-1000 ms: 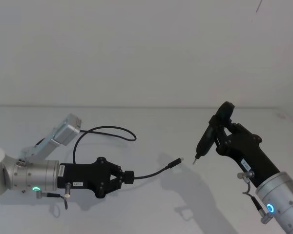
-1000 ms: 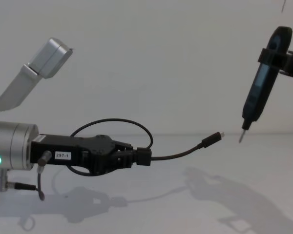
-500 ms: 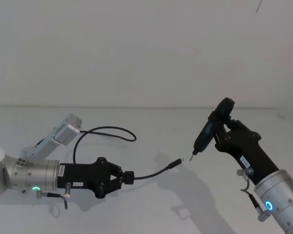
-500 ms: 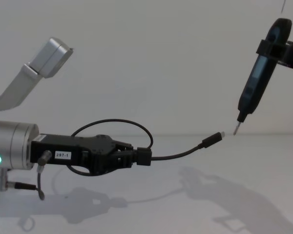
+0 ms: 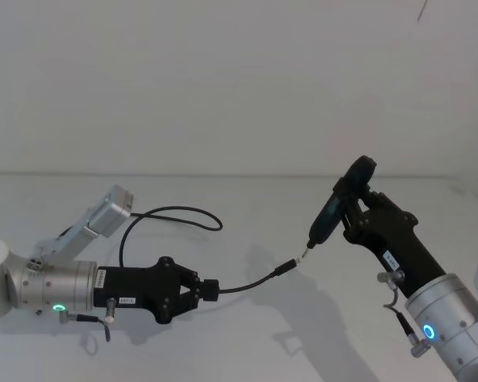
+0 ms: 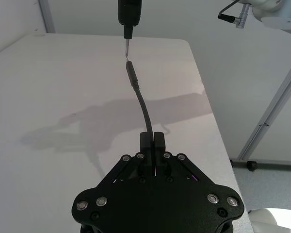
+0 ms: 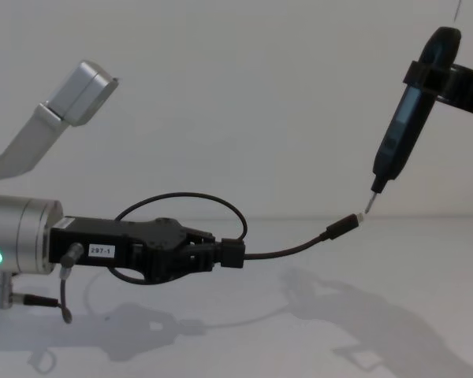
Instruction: Pick up the data cable with the one hand.
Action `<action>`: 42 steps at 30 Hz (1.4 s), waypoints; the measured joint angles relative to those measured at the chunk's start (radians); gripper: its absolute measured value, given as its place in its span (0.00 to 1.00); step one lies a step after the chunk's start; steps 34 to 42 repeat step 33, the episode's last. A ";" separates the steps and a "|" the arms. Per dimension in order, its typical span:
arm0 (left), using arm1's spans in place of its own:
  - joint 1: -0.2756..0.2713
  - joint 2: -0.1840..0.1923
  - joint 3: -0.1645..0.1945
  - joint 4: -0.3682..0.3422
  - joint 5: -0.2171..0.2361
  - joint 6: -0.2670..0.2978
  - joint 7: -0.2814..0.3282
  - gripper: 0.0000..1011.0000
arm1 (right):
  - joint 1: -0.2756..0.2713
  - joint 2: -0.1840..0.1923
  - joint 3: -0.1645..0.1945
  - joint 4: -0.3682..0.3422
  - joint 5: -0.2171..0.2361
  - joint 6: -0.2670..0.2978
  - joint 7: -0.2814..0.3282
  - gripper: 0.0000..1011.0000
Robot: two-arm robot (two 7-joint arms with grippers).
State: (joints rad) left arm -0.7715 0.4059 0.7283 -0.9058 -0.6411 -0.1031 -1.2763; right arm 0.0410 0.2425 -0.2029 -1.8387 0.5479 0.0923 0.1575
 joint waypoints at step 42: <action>0.000 0.000 0.000 0.000 0.000 0.000 -0.001 0.04 | 0.029 0.026 -0.029 0.018 -0.016 0.023 -0.002 0.28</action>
